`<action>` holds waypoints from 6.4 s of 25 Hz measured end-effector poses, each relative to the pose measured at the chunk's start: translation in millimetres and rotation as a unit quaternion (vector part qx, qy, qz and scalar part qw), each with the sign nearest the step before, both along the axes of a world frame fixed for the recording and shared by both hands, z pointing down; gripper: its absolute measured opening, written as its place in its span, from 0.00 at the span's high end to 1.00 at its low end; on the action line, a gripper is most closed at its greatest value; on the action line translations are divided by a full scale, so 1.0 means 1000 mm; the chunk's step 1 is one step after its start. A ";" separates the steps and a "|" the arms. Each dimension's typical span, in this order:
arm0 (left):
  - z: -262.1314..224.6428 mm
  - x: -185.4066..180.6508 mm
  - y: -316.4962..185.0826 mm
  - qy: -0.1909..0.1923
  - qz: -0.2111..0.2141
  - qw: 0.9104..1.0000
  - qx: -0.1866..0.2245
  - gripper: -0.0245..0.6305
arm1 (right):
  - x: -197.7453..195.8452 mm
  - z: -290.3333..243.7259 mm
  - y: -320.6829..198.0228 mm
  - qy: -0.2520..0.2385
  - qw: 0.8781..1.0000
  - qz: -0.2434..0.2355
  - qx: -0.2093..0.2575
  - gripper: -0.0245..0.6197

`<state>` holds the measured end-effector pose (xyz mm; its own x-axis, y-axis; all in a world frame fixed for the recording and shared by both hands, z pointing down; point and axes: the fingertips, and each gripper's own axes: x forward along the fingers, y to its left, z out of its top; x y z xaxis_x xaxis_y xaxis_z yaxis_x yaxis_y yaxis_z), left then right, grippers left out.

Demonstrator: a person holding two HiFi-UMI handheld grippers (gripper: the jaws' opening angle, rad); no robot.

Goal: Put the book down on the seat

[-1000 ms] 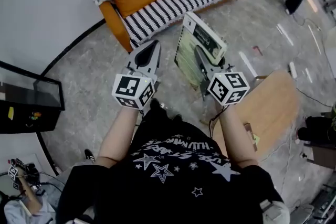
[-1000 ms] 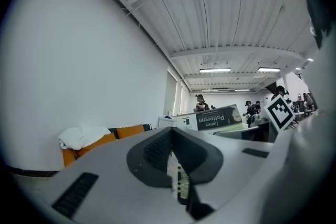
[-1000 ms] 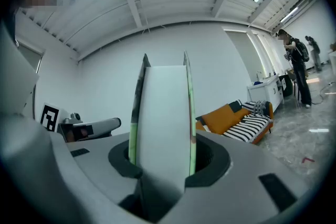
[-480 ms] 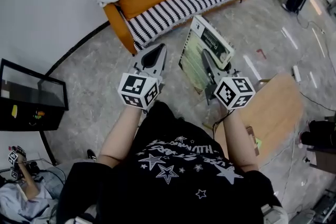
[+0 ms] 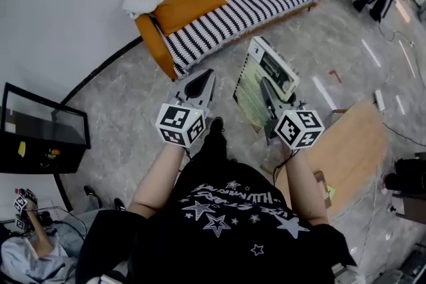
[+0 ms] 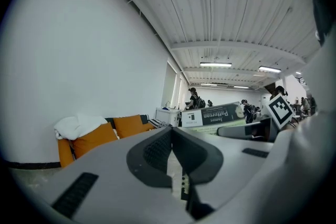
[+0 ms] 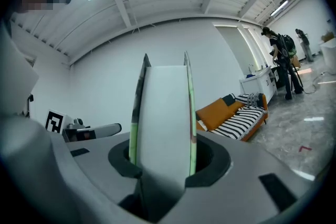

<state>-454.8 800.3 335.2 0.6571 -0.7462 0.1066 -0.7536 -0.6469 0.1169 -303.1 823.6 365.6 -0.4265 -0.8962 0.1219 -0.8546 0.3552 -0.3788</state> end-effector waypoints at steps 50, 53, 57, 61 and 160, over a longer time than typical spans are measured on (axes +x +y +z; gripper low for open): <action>0.027 0.023 -0.365 0.025 0.084 0.995 -0.045 0.95 | 0.030 0.043 -0.347 0.019 0.992 0.086 -0.086 0.70; 0.030 0.044 -0.388 0.018 0.088 0.995 -0.046 0.95 | 0.052 0.045 -0.372 0.011 0.992 0.093 -0.084 0.70; 0.033 0.083 -0.419 0.010 0.097 0.994 -0.049 0.95 | 0.089 0.049 -0.402 0.002 0.991 0.101 -0.088 0.70; 0.029 0.122 -0.448 0.009 0.101 0.994 -0.050 0.95 | 0.132 0.047 -0.430 0.002 0.990 0.112 -0.091 0.70; 0.084 0.469 -0.926 -0.002 -0.023 0.995 -0.095 0.95 | 0.540 0.118 -0.943 0.025 0.984 0.034 -0.170 0.70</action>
<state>14.3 -125.3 419.5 0.6223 -0.7412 0.2518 -0.7824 -0.5783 0.2312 237.2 -119.0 483.6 -0.3532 -0.8259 0.4395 -0.8922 0.1561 -0.4238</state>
